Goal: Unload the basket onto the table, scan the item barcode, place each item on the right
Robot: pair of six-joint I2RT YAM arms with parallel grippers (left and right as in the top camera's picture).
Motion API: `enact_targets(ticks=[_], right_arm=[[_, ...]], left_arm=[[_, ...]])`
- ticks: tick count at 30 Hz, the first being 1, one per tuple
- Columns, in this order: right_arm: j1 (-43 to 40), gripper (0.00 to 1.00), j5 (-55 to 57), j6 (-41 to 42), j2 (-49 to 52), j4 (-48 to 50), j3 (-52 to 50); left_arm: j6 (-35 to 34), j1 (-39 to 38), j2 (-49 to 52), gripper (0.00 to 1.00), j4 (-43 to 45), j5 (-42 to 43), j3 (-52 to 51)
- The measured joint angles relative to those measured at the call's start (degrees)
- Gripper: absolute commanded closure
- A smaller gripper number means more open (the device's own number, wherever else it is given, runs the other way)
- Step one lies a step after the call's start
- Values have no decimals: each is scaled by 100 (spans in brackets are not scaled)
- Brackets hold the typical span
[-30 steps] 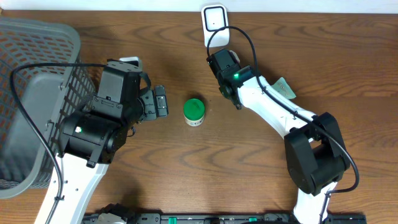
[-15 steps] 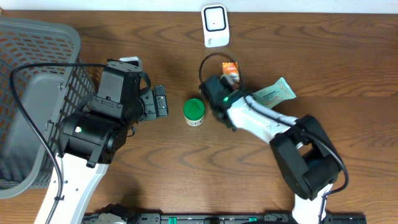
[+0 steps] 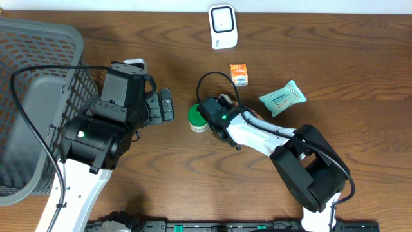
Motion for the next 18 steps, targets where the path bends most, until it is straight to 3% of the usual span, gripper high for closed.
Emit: enact_targets(ticks=[8, 13, 18], right_arm=[[-85, 24, -1207, 127, -321, -695, 227], [-553, 22, -2258, -238, -739, -813, 448], [-1349, 29, -2865, -697, -909, -850, 516]], left_arm=[[0, 0, 0, 2, 2, -2, 0], [0, 0, 0, 2, -2, 0, 0], [0, 0, 0, 2, -2, 0, 0]])
